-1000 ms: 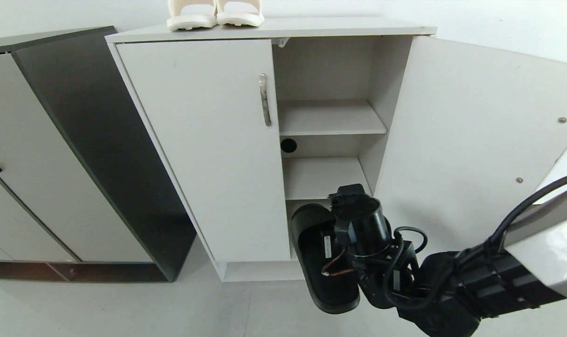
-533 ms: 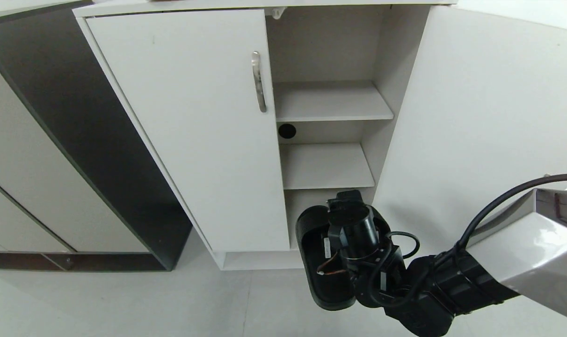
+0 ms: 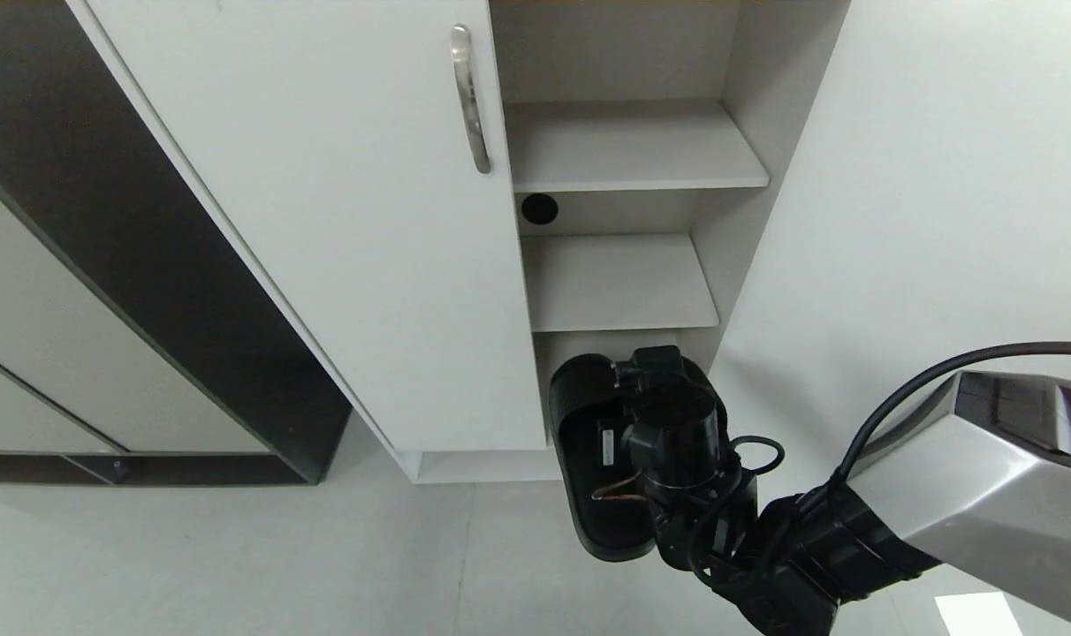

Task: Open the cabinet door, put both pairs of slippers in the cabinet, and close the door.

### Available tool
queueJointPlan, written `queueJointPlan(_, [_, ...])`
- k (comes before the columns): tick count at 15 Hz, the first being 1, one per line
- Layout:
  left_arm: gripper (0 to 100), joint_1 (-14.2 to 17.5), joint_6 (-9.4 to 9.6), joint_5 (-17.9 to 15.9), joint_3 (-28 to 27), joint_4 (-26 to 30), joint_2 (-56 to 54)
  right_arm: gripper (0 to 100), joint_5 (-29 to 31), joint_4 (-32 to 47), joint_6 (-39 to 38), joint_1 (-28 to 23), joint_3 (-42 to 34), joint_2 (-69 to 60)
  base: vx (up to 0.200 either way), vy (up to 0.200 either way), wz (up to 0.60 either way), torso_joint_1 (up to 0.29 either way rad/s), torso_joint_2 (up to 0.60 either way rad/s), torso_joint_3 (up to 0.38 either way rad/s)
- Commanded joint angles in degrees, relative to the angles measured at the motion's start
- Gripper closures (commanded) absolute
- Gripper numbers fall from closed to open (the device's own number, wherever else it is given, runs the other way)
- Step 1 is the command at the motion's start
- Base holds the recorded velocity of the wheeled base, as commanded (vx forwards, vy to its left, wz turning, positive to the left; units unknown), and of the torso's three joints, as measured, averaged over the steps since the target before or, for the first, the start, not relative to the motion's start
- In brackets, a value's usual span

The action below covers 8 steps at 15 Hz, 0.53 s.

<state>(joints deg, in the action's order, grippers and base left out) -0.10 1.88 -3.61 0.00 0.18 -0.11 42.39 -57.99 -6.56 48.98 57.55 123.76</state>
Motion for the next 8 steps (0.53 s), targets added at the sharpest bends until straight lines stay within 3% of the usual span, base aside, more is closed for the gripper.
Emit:
queueJointPlan(1, [100,0.01,-0.03,0.00,0.00,-0.01,0.11,100,0.15,-4.50,2.25,-0.20,-1.04,0.43,0.000,0.000,0.00,0.000,0.00,0.000])
queueJointPlan(4, [100,0.01,-0.03,0.00,0.00,-0.01,0.11,100,-0.20,-12.06,6.47,-0.55,-2.97,1.92,0.000,0.000,0.00,0.000,0.00,0.000])
queueJointPlan(8, [100,0.01,0.06,0.00,0.00,-0.01,0.11,100,-0.20,-12.59,6.65,-0.91,-2.88,2.54,0.000,0.000,0.00,0.000,0.00,0.000])
